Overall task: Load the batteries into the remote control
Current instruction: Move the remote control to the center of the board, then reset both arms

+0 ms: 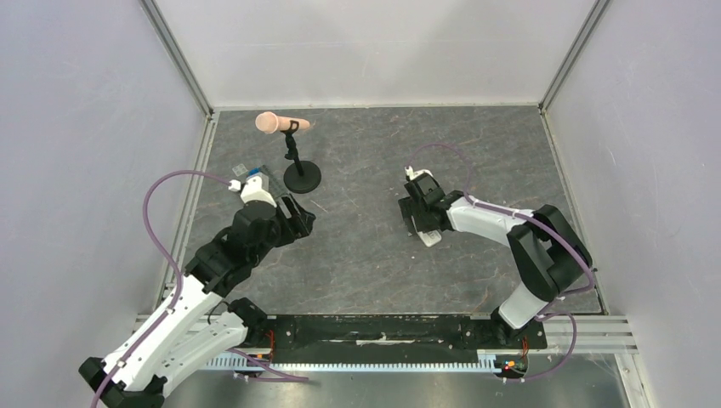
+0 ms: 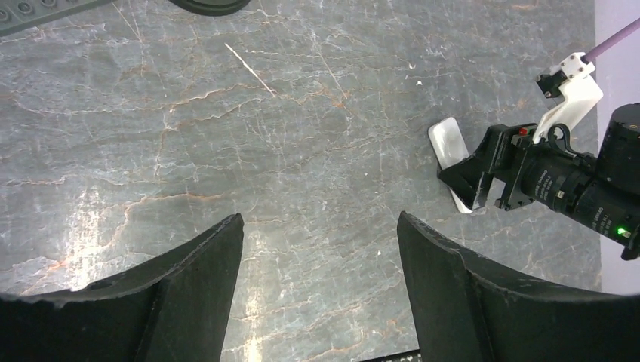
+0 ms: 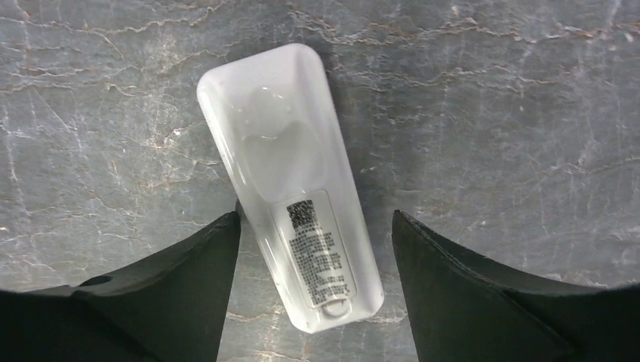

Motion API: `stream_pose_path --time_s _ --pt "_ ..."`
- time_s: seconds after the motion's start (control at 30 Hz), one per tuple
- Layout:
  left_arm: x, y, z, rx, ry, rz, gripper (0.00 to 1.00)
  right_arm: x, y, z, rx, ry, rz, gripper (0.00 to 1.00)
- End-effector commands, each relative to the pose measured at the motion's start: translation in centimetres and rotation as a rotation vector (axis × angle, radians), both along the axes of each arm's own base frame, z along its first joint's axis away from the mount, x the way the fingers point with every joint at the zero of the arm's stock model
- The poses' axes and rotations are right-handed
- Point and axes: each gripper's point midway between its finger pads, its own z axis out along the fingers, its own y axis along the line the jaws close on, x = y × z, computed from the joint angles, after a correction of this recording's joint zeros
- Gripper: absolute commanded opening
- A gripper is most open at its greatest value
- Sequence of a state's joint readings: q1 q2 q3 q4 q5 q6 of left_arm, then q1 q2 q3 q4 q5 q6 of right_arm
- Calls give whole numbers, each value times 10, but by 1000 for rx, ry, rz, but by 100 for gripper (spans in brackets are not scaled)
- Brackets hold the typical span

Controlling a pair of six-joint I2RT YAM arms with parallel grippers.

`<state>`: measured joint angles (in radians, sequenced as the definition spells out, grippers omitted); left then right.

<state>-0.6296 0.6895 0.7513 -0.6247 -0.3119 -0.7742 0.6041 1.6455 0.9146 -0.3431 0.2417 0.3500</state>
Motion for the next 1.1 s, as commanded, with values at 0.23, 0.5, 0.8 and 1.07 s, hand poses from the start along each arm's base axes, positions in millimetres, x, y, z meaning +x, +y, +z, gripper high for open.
stream_pose_path --time_s 0.23,0.5,0.8,1.07 --pt "-30 24 65 -53 -219 -49 81 -4 -37 125 103 -338 -151 83" --pt "-64 61 86 -57 -254 8 82 -57 -117 245 241 -737 -352 89" --pt "-81 66 88 -120 -288 -10 82 -124 -177 319 422 -947 -495 98" --pt "-88 52 82 -141 -260 -90 82 -140 -183 327 493 -974 -496 98"
